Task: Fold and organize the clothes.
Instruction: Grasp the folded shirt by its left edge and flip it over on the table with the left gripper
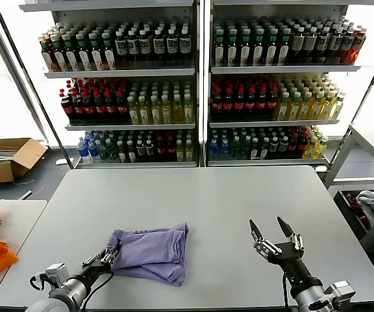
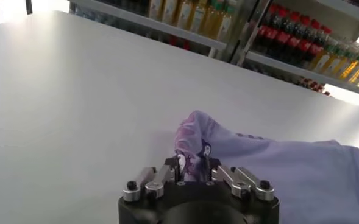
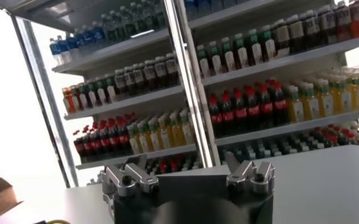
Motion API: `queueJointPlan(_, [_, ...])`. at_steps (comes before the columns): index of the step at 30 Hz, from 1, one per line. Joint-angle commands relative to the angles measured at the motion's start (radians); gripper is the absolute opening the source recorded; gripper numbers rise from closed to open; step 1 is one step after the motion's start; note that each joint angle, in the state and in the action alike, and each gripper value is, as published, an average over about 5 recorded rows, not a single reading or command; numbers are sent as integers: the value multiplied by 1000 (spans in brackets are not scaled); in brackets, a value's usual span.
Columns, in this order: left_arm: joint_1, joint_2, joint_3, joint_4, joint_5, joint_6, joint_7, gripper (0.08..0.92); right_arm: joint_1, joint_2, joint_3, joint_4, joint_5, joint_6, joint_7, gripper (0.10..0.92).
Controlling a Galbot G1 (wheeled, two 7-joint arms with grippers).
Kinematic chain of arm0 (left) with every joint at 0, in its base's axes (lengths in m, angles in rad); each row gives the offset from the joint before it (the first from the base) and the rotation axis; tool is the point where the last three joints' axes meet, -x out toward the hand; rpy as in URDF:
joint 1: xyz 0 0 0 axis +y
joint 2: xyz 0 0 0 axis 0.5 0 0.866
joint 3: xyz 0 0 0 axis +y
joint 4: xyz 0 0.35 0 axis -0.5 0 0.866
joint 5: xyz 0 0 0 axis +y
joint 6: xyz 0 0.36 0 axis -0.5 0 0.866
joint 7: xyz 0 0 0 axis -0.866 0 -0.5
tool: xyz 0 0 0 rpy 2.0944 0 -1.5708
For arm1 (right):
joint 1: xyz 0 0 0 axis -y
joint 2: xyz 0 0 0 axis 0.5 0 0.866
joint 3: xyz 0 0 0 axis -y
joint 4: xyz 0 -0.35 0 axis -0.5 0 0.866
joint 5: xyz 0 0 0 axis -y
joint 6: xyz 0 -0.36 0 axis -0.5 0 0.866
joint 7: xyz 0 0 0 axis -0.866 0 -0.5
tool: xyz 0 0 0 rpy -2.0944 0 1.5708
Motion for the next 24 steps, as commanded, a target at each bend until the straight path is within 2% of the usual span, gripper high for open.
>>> queueJointPlan(1, [8,-46,-30,-16,19,-10,18,268,8,-1,3,-8,10,3,-1,823])
queueJointPlan(4, [8,-51,-92,-28,19,-29,18,182,17,-11,-10,-11,13,-1,5,823])
queueJointPlan(6, [12,-25,-164,-24,9,-42,27,138,25,-18,-20,-12,13,-5,10,823])
queueJointPlan(12, [37,144,-449,43,-7,-89,52,114,42,-29,-46,-3,12,-12,19,823])
queueJointPlan(16, [45,252,-578,79,-47,-86,72,114,40,-29,-52,-4,11,-12,19,823])
queueJointPlan(20, [42,323,-609,62,-96,-43,82,114,35,-33,-51,0,12,-11,17,823])
queueJointPlan(24, [39,342,-540,-23,-103,-8,72,114,27,-36,-44,5,13,-7,13,823])
